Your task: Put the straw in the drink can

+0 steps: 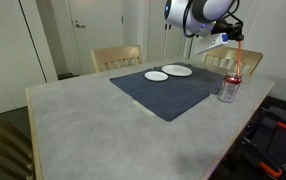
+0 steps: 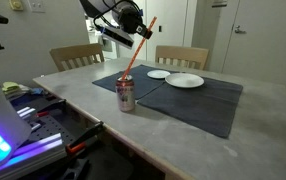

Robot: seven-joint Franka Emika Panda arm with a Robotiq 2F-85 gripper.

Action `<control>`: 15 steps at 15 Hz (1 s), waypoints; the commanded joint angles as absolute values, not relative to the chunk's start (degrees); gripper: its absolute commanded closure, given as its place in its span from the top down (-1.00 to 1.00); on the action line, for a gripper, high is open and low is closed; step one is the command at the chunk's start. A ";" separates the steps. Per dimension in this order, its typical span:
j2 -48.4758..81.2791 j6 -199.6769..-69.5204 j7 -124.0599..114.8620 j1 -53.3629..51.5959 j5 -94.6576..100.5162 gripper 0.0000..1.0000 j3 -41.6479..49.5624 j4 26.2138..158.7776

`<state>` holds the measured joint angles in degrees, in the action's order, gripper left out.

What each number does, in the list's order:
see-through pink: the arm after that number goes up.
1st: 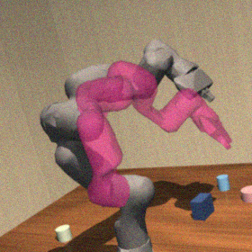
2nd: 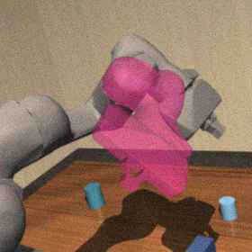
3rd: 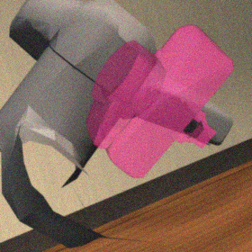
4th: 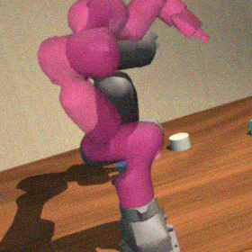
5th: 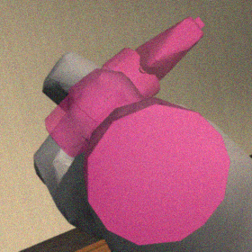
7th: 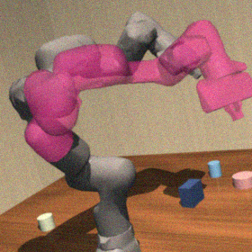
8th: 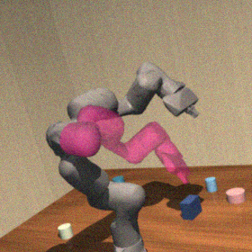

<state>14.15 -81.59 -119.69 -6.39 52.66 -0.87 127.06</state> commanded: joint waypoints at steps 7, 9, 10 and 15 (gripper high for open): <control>14.83 -78.08 -131.62 -6.62 51.05 -0.96 -2.68 127.74; 14.85 -78.36 -133.70 -6.48 50.67 -0.96 -2.67 127.91; 14.87 -78.44 -134.56 -6.45 50.53 -0.96 -2.68 127.96; 15.06 -78.58 -136.81 -6.36 50.29 -0.89 -2.68 127.86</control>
